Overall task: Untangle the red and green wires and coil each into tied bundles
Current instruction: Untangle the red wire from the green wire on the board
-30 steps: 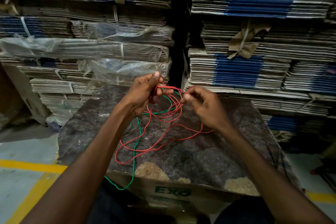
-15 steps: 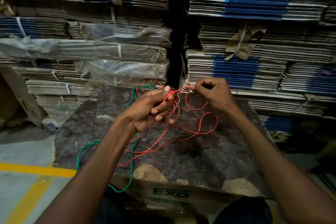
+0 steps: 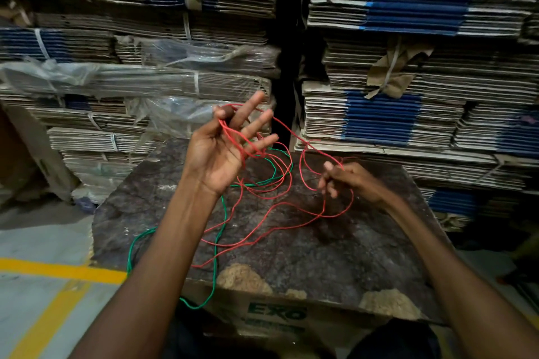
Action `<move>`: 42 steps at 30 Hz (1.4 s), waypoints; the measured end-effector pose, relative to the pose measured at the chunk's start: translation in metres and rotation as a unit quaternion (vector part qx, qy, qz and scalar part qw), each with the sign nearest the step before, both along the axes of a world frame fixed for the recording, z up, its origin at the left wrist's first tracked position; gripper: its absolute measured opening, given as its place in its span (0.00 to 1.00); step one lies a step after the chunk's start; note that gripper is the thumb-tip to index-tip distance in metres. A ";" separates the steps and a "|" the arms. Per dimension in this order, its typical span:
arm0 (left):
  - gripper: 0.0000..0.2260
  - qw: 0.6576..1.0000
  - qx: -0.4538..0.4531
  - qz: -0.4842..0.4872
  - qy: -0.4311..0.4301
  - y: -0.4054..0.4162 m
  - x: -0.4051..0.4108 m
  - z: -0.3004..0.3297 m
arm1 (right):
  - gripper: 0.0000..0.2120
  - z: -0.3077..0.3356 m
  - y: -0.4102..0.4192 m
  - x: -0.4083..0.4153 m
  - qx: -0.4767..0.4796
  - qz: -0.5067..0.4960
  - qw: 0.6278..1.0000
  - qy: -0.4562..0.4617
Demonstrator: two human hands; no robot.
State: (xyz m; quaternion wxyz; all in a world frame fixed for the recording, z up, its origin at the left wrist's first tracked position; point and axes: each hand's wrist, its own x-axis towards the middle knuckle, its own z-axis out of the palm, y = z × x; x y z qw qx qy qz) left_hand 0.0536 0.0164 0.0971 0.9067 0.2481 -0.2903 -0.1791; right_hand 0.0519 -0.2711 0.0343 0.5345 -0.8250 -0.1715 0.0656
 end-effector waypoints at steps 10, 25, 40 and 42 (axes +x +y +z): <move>0.04 0.970 -0.007 0.199 0.139 0.005 0.025 0.010 | 0.08 -0.013 0.026 -0.002 0.145 -0.227 0.951 -0.152; 0.15 0.877 0.265 0.400 -0.033 -0.008 0.027 -0.007 | 0.12 0.020 0.057 -0.026 -0.260 -0.002 0.872 -0.414; 0.19 0.687 0.577 0.294 -0.330 -0.020 0.020 -0.049 | 0.10 0.066 0.053 -0.019 -0.120 -0.146 0.871 -0.454; 0.16 0.700 0.580 0.261 -0.326 -0.022 0.017 -0.052 | 0.09 0.070 0.053 -0.014 -0.125 -0.135 0.874 -0.451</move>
